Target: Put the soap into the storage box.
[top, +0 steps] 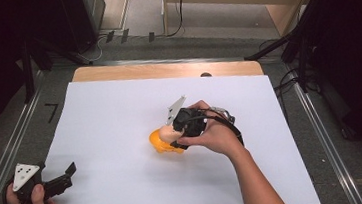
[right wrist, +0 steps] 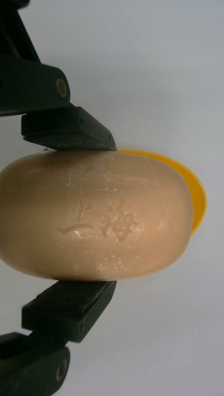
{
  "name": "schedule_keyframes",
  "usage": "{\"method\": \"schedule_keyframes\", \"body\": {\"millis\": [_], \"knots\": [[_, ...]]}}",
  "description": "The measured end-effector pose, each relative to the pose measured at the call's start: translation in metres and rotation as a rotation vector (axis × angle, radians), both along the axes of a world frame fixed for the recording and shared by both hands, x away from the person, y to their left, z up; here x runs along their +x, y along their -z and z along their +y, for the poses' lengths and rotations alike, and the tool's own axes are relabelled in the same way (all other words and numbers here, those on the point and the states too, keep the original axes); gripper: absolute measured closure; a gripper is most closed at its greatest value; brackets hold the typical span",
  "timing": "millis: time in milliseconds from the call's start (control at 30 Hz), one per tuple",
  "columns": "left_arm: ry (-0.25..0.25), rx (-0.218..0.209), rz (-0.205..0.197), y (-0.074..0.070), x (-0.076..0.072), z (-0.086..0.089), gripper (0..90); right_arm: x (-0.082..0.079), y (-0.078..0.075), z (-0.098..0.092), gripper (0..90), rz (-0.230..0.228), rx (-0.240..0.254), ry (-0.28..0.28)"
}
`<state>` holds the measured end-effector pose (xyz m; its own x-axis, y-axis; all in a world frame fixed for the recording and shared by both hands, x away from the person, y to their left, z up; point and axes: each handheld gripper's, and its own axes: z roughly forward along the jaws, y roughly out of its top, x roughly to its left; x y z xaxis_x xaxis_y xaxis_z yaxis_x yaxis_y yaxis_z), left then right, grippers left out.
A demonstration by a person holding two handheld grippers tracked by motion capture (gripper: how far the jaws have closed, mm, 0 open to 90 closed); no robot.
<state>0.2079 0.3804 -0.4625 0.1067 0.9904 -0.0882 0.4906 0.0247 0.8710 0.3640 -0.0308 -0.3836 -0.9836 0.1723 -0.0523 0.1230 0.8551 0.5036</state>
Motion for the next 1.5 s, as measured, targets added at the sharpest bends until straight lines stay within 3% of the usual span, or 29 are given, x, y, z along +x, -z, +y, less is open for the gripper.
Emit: {"method": "schedule_keyframes", "body": {"millis": [400,700,933,1167,1367,1500], "knots": [[0.000,-0.006,0.001,0.000,0.000,0.000,0.0,0.005,0.010,0.016,33.0,0.075,-0.049,-0.035],[-0.001,-0.004,0.000,0.000,0.000,0.000,0.0,0.007,0.015,0.019,31.6,0.088,-0.099,-0.037],[0.001,-0.007,0.001,0.000,0.000,0.000,0.0,0.007,0.007,0.012,26.2,0.066,-0.040,0.000],[0.001,-0.007,0.000,0.000,0.000,0.000,0.0,0.001,0.004,-0.004,16.2,0.043,0.022,0.085],[0.001,-0.002,0.001,0.000,0.000,0.000,0.0,-0.005,0.007,-0.029,4.8,0.012,0.087,0.227],[0.002,0.000,0.001,0.000,0.000,0.000,0.0,-0.007,0.006,-0.045,3.2,0.012,0.122,0.305]]}}
